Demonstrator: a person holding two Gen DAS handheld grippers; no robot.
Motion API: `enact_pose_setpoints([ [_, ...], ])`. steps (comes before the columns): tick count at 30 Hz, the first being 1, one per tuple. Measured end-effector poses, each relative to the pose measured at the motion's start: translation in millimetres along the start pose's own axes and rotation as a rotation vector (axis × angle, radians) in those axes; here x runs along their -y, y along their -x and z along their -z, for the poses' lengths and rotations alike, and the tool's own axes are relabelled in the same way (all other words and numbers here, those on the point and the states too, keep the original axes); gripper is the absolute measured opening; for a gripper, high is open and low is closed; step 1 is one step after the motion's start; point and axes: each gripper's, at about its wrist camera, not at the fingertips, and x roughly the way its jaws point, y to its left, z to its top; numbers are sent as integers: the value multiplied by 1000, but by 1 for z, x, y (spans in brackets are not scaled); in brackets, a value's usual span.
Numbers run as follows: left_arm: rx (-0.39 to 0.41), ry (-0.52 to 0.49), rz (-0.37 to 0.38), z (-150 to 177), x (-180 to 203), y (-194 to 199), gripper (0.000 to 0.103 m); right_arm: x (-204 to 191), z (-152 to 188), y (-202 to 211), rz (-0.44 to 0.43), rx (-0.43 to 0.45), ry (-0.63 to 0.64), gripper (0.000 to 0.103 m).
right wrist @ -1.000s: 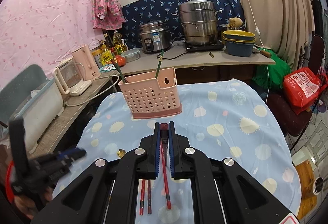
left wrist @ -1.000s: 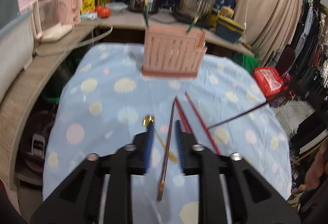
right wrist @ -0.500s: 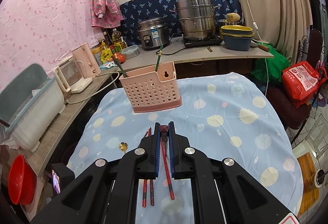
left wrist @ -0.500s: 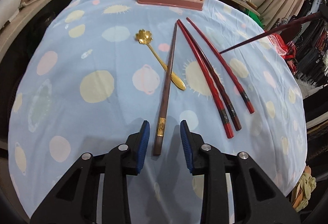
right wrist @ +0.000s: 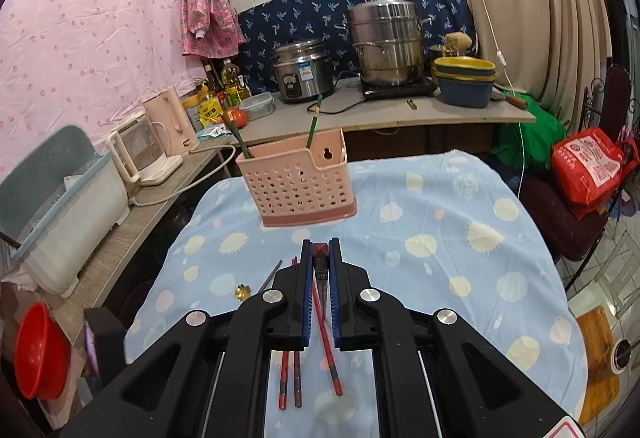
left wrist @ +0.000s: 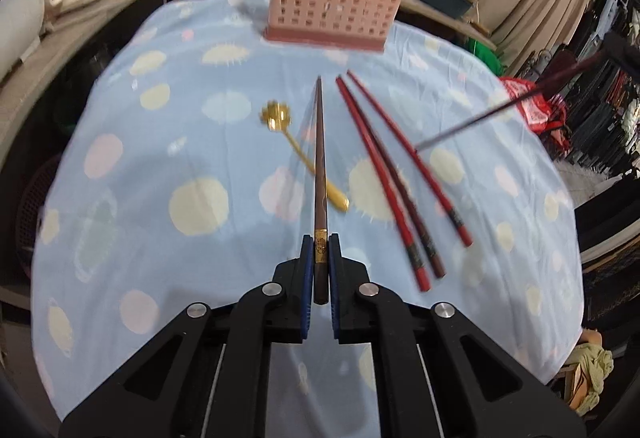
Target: Organize utensils
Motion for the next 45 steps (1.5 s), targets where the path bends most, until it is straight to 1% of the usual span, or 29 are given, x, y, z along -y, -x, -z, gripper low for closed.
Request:
enact_pose_setpoints([
  [2, 35, -4, 0, -14, 2, 14, 7, -1, -9, 1, -3, 18, 7, 7],
  [6, 126, -22, -4, -52, 7, 45, 7, -5, -29, 1, -15, 53, 19, 7],
  [13, 259, -53, 10, -129, 16, 88, 7, -14, -73, -6, -41, 104, 52, 7],
  [17, 338, -86, 15, -175, 25, 109, 7, -18, -112, -21, -86, 124, 36, 7],
  [21, 422, -113, -6, -223, 32, 125, 7, -25, -153, -36, -100, 170, 30, 7],
  [24, 474, -112, -20, -258, 34, 131, 7, -30, -183, -47, -123, 204, 11, 7],
  [28, 525, -109, -40, -298, 33, 132, 7, -38, -215, -66, -122, 245, 8, 7],
  [32, 559, -112, -56, -324, 33, 124, 7, -43, -238, -95, -127, 259, -14, 7],
  [37, 562, -109, -65, -346, 25, 101, 7, -44, -246, -136, -140, 236, -44, 7],
  [40, 538, -100, -72, -350, 15, 80, 7, -42, -235, -167, -139, 189, -56, 7],
  [45, 469, -68, -71, -342, -1, 39, 7, -35, -199, -211, -106, 91, -48, 7],
])
